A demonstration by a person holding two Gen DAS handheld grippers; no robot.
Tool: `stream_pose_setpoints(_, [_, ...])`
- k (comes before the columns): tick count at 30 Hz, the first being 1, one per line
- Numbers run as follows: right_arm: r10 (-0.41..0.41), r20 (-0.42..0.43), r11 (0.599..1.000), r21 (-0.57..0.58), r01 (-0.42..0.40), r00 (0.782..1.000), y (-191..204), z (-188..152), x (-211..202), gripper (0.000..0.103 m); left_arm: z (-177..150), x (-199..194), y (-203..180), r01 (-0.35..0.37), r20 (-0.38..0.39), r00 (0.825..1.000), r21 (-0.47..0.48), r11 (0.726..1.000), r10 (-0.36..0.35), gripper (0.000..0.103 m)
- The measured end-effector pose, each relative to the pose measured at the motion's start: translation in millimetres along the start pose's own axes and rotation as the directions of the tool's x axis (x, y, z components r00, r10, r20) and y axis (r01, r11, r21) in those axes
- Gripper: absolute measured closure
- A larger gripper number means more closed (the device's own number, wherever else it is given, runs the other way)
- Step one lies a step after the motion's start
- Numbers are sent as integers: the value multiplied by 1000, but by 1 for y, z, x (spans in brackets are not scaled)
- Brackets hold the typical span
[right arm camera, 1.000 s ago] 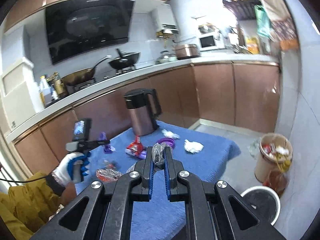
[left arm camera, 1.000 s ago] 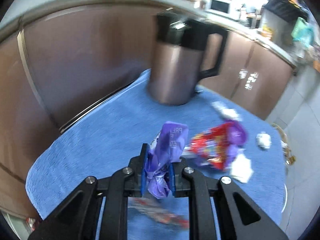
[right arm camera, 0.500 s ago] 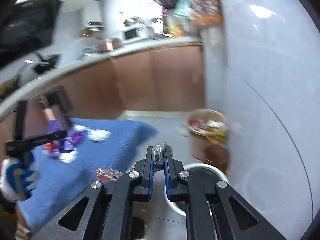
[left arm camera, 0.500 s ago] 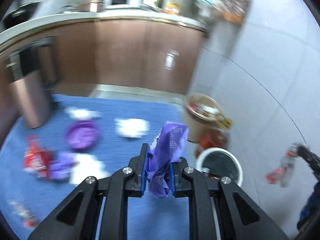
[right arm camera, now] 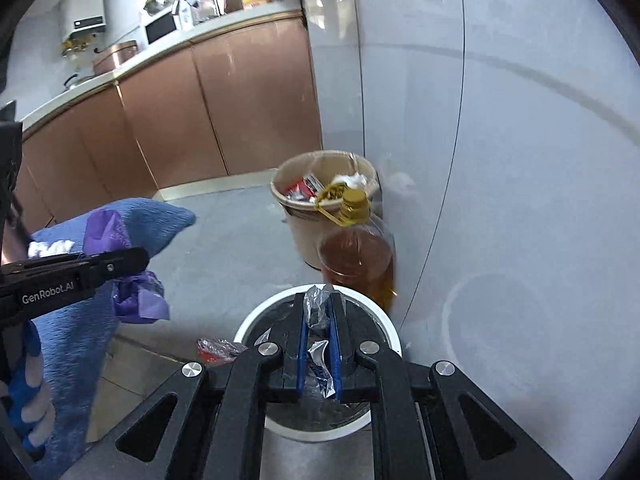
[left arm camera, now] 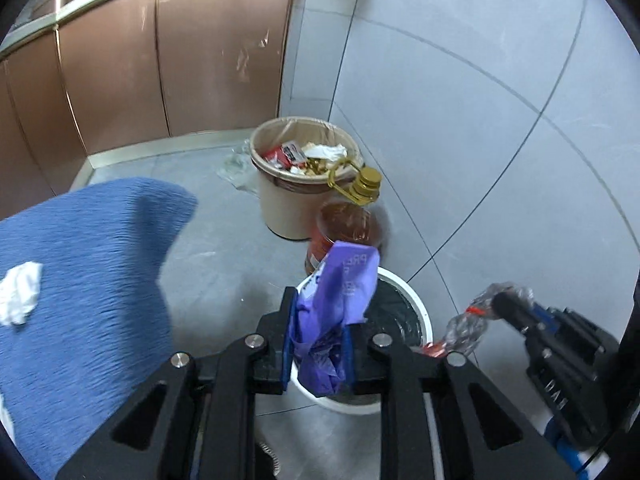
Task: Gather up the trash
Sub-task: 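Carry both bags to the bin and open both tools to drop them, then move both tools back over the table toward the remaining trash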
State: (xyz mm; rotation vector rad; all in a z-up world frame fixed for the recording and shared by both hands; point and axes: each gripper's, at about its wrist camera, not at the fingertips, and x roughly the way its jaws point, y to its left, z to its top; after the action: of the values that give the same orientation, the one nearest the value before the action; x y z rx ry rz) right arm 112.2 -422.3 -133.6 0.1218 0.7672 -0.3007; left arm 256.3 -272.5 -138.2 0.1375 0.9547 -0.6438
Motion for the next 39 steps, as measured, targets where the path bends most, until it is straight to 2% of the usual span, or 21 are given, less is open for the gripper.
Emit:
stream_pose_setpoints(1, [3, -8, 1000, 7, -3, 1000, -2, 1, 7, 85, 3, 11, -2, 5, -17, 1000, -6, 1000, -5, 82])
stream_pose_setpoints(2, [5, -17, 1000, 17, -5, 1000, -4, 0, 12, 75, 4, 17, -3, 6, -26, 1000, -8, 1000, -6, 78])
stream_pose_setpoints(4, [-5, -33, 1000, 26, 6, 999, -9, -2, 21, 64, 5, 24, -4, 1, -34, 999, -17, 1000, -1, 66])
stream_pose_setpoints(5, [-9, -38, 1000, 28, 10, 999, -9, -2, 25, 63, 5, 27, -3, 3, -35, 999, -21, 1000, -4, 59])
stream_pose_setpoints(6, [-13, -42, 999, 30, 14, 999, -10, -3, 27, 63, 6, 31, -4, 10, -38, 999, -26, 1000, -11, 55])
stream_pose_setpoints(10, [-20, -52, 999, 46, 22, 998, -13, -7, 29, 60, 5, 36, -6, 20, -49, 999, -24, 999, -21, 55])
stream_pose_setpoints(15, [-6, -43, 999, 31, 8, 999, -7, -6, 23, 59, 0, 17, -6, 19, -24, 999, -27, 999, -20, 55])
stream_pose_setpoints(22, [20, 20, 1000, -6, -20, 1000, 17, -5, -13, 54, -9, -28, 2, -56, 35, 998, -16, 998, 57, 55])
stream_pose_setpoints(26, [35, 66, 999, -20, -34, 997, 29, -7, -41, 52, -26, -64, 12, -99, 89, 991, -8, 995, 99, 55])
stream_pose_setpoints(32, [85, 113, 994, -79, -76, 990, 60, -8, -78, 50, -62, -112, 36, -209, 159, 966, 14, 978, 204, 55])
stream_pose_setpoints(36, [132, 130, 985, -126, -115, 983, 85, -9, -98, 48, -83, -131, 65, -270, 159, 951, 0, 963, 267, 55])
stream_pose_setpoints(39, [151, 124, 979, -153, -131, 981, 102, -9, -104, 48, -94, -141, 94, -336, 154, 929, -32, 941, 336, 55])
